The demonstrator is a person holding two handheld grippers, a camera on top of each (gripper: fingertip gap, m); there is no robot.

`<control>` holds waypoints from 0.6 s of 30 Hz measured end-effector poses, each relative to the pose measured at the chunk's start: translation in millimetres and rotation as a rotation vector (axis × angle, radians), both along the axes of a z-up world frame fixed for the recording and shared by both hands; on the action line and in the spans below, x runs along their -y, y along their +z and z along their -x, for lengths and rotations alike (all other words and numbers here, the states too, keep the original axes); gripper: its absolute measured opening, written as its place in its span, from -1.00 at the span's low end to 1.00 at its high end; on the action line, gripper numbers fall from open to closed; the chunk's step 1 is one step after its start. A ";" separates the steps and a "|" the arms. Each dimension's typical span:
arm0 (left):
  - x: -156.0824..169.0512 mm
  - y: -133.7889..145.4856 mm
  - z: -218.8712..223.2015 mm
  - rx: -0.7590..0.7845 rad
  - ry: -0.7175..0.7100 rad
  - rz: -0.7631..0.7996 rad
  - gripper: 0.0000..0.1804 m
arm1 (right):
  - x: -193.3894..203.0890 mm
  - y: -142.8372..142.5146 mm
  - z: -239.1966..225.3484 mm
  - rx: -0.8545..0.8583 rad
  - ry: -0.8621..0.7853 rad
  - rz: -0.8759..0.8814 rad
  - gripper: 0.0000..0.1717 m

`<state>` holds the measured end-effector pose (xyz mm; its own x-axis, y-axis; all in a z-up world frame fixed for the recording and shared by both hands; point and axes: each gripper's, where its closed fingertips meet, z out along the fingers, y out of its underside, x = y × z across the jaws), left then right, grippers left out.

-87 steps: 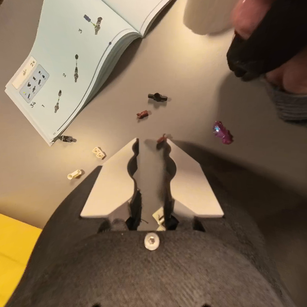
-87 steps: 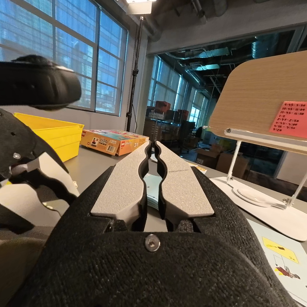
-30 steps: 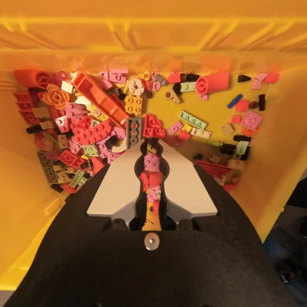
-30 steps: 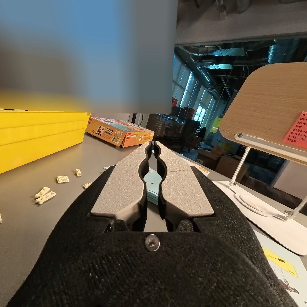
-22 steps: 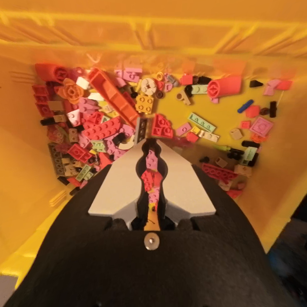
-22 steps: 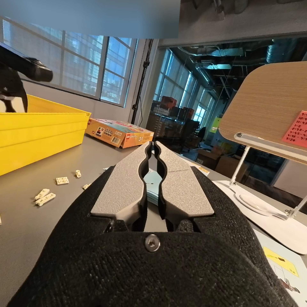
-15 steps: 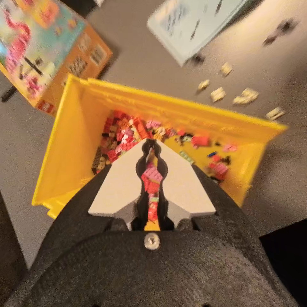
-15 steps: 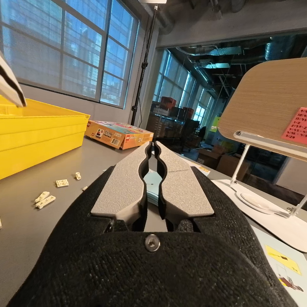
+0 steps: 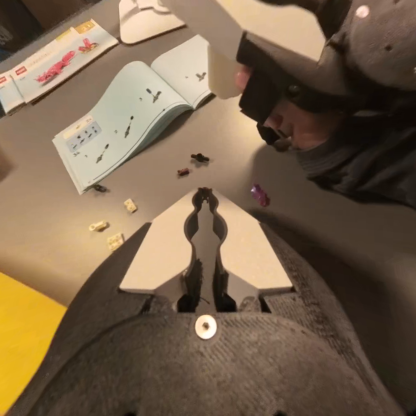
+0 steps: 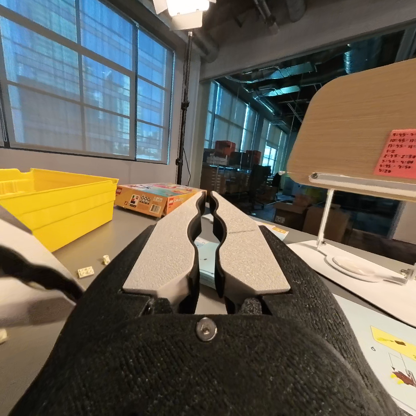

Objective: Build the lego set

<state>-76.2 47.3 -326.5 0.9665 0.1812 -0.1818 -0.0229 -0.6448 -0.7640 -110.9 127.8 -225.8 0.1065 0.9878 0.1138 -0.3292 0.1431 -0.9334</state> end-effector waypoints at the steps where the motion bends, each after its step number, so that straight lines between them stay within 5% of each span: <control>1: -5.9 -6.2 -0.2 0.004 0.007 -0.001 -0.95 | -1.0 1.4 -1.1 -0.005 0.001 0.009 -0.99; 18: -22.2 -43.1 16.9 0.146 0.093 -0.012 -0.82 | 0.4 7.0 -3.8 -0.024 0.028 0.049 -0.99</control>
